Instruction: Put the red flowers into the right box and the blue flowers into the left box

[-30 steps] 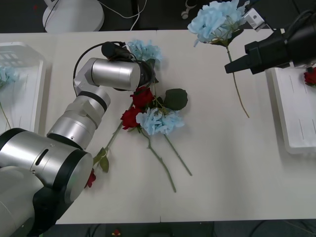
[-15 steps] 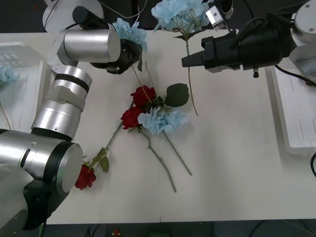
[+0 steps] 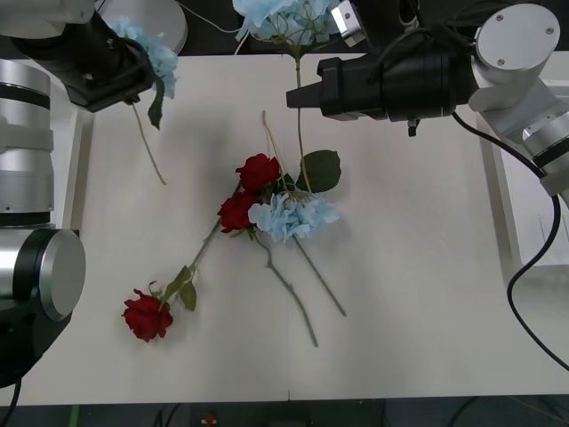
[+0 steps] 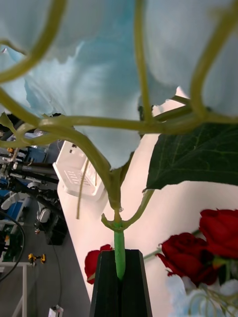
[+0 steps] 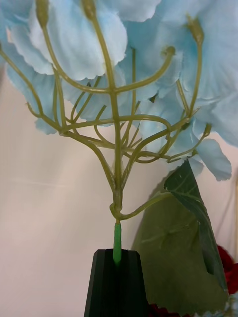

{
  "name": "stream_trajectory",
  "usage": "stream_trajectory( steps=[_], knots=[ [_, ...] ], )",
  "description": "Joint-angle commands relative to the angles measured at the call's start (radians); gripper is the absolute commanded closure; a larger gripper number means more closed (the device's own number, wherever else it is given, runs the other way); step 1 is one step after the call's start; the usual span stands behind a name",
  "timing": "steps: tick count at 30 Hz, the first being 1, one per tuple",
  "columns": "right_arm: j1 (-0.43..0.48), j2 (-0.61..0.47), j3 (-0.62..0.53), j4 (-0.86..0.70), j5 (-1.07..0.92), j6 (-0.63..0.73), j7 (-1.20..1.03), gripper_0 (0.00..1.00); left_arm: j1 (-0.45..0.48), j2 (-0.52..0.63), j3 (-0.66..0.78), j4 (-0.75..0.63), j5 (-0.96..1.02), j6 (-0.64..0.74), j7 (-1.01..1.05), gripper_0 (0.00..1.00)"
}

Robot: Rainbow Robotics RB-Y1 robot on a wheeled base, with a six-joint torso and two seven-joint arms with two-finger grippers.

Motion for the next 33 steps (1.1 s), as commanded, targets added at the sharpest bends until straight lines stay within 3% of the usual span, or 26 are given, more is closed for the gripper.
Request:
stream_trajectory(
  steps=[1, 8, 20, 27, 33],
  knots=[
    [-0.077, 0.06, -0.012, -0.027, 0.014, -0.036, -0.008, 1.0, -0.025, 0.091, 0.122, -0.061, -0.067, 0.054, -0.193, 1.0],
    [-0.106, 0.116, 0.019, -0.008, 0.04, -0.063, 0.004, 1.0, 0.053, 0.18, 0.225, -0.058, -0.117, -0.042, -0.4, 1.0],
    [-0.115, 0.225, 0.029, 0.042, 0.106, -0.111, 0.032, 1.0, 0.279, 0.252, 0.395, -0.035, -0.172, -0.303, -0.61, 1.0],
    [-0.129, 0.242, 0.081, 0.059, 0.097, -0.184, 0.05, 1.0, 0.325, 0.263, 0.433, 0.077, -0.255, -0.461, -0.629, 1.0],
    [-0.127, 0.251, 0.111, 0.059, 0.092, -0.233, 0.056, 1.0, 0.326, 0.292, 0.435, 0.258, -0.291, -0.648, -0.616, 1.0]
  ],
)
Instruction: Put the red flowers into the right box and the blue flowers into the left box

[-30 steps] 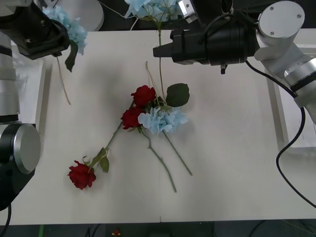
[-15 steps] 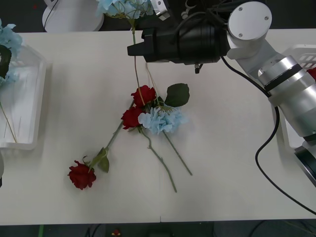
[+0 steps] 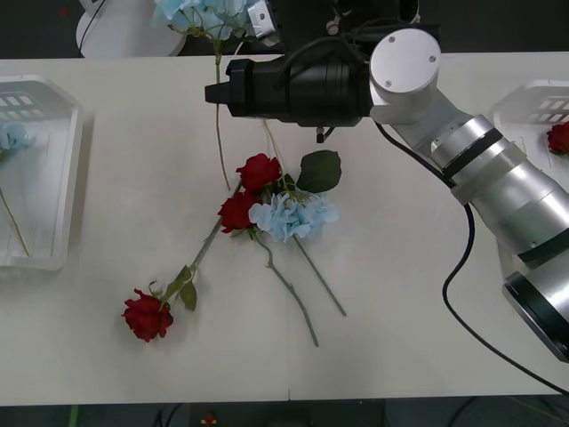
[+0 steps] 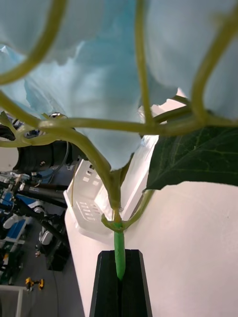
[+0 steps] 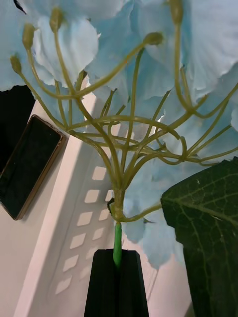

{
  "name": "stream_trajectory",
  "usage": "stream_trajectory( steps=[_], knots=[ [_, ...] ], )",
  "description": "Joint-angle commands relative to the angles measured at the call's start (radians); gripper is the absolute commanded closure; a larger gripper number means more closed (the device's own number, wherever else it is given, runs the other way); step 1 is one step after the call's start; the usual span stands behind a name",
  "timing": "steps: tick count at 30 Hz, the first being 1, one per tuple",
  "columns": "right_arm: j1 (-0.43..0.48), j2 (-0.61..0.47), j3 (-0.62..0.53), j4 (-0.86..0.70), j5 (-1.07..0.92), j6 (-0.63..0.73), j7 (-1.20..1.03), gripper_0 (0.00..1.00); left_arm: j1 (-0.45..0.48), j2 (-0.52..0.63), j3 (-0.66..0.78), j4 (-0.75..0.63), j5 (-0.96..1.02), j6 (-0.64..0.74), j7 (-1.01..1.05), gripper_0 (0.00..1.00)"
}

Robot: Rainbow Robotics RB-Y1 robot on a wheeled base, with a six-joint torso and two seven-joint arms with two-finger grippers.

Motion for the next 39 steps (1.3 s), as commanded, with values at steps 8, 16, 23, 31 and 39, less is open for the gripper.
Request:
stream_trajectory(
  steps=[8, 16, 23, 31, 39],
  knots=[
    [-0.061, 0.035, 0.01, -0.011, -0.009, -0.007, 0.046, 1.0, 0.005, 0.084, 0.016, 0.176, -0.008, -0.186, -0.018, 0.8],
    [-0.061, 0.035, 0.011, -0.011, -0.007, -0.007, 0.048, 1.0, 0.005, 0.106, 0.017, 0.096, 0.176, -0.01, -0.03, 0.14],
    [-0.061, 0.037, 0.011, -0.011, -0.009, -0.009, 0.048, 1.0, 0.005, 0.146, 0.017, -0.082, 0.379, 0.271, -0.05, 0.06],
    [-0.064, 0.037, 0.01, -0.011, -0.009, -0.013, 0.048, 1.0, 0.026, 0.192, 0.017, -0.186, 0.756, 0.498, -0.067, 0.0],
    [-0.064, 0.046, 0.011, -0.011, -0.009, -0.021, 0.048, 1.0, 0.221, 0.193, 0.001, -0.286, 1.213, 0.439, -0.225, 0.0]
  ],
)
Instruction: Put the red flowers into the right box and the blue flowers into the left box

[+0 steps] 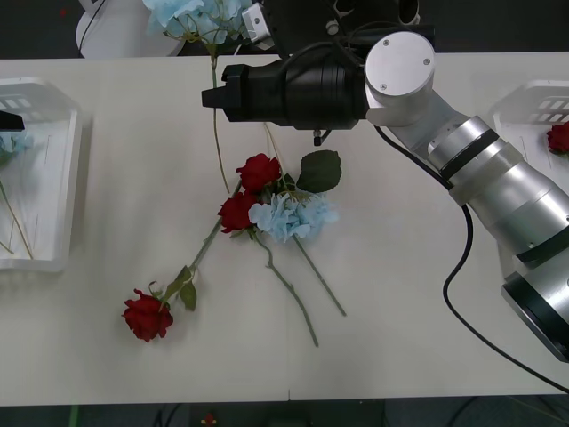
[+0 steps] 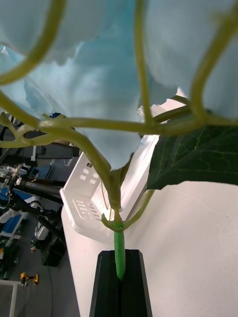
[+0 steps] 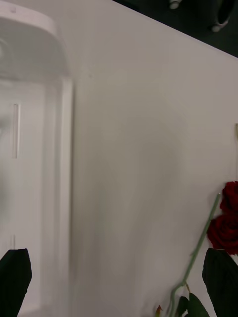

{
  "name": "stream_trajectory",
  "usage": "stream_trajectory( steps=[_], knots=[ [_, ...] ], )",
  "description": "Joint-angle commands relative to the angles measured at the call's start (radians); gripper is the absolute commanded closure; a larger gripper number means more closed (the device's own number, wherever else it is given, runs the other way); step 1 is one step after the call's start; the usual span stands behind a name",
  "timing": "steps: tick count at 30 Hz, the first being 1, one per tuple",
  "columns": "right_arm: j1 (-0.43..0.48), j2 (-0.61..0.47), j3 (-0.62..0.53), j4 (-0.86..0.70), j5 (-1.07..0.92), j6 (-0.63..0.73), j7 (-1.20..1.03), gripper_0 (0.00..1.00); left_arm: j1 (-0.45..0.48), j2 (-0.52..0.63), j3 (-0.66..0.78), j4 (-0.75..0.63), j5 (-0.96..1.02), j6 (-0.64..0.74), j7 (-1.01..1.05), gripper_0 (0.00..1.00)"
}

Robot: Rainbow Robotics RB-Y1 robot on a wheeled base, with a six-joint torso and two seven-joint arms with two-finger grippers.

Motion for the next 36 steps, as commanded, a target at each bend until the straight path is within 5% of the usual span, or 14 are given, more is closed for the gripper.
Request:
stream_trajectory(
  steps=[1, 12, 36],
  knots=[
    [-0.06, 0.047, -0.001, -0.012, -0.007, -0.022, 0.025, 1.0, 0.166, 0.053, -0.009, -0.095, 0.251, -0.069, -0.213, 0.0],
    [-0.06, 0.055, -0.001, -0.012, -0.01, -0.025, 0.019, 1.0, 0.413, 0.001, -0.202, -0.19, 0.727, -0.362, -0.524, 0.0],
    [-0.06, 0.058, -0.001, -0.012, -0.03, -0.025, 0.016, 1.0, 0.489, -0.404, -0.654, -0.402, 0.679, -0.87, -0.75, 0.0]
  ],
)
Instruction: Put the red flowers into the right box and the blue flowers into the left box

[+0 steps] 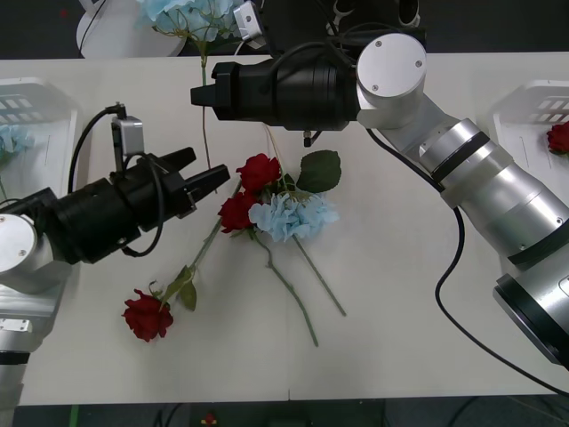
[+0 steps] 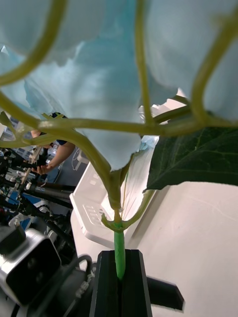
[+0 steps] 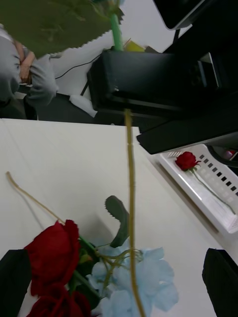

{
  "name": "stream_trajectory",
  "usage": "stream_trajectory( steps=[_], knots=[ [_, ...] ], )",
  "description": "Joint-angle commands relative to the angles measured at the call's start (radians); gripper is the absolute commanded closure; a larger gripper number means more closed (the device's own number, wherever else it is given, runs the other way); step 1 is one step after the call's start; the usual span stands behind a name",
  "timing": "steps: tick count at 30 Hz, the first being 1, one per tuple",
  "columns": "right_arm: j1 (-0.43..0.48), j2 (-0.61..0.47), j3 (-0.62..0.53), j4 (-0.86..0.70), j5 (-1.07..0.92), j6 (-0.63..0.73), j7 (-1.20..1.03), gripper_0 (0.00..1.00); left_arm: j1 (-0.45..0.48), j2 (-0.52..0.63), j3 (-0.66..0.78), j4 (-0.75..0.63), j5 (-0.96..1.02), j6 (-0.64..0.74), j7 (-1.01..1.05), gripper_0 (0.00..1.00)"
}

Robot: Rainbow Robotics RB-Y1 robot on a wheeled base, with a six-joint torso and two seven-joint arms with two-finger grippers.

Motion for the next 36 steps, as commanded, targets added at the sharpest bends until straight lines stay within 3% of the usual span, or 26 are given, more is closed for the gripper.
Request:
stream_trajectory(
  steps=[1, 12, 15, 16, 20, 22, 36],
  knots=[
    [-0.06, 0.032, -0.001, -0.013, -0.013, -0.008, 0.016, 1.0, 0.036, -0.046, -0.074, -0.051, -0.019, -0.067, -0.034, 0.0],
    [-0.06, 0.032, -0.001, -0.013, -0.013, -0.008, 0.014, 1.0, -0.001, -0.09, -0.136, -0.044, -0.105, -0.177, -0.017, 0.01],
    [-0.06, 0.034, -0.001, -0.013, -0.013, -0.008, 0.013, 1.0, -0.008, -0.09, -0.136, -0.044, -0.102, -0.187, -0.014, 0.23],
    [-0.06, 0.032, -0.001, -0.013, -0.013, -0.008, 0.013, 1.0, -0.01, -0.089, -0.136, -0.044, -0.102, -0.191, -0.011, 0.39],
    [-0.06, 0.032, -0.001, -0.013, -0.011, -0.008, 0.011, 1.0, -0.019, -0.09, -0.136, -0.042, -0.102, -0.21, -0.001, 0.86],
    [-0.06, 0.032, -0.001, -0.013, -0.011, -0.008, 0.01, 1.0, -0.021, -0.09, -0.136, -0.042, -0.102, -0.214, 0.006, 1.0],
    [-0.06, 0.032, 0.0, -0.013, -0.011, -0.008, 0.007, 1.0, -0.033, -0.089, -0.132, -0.042, -0.101, -0.223, 0.039, 1.0]
  ],
)
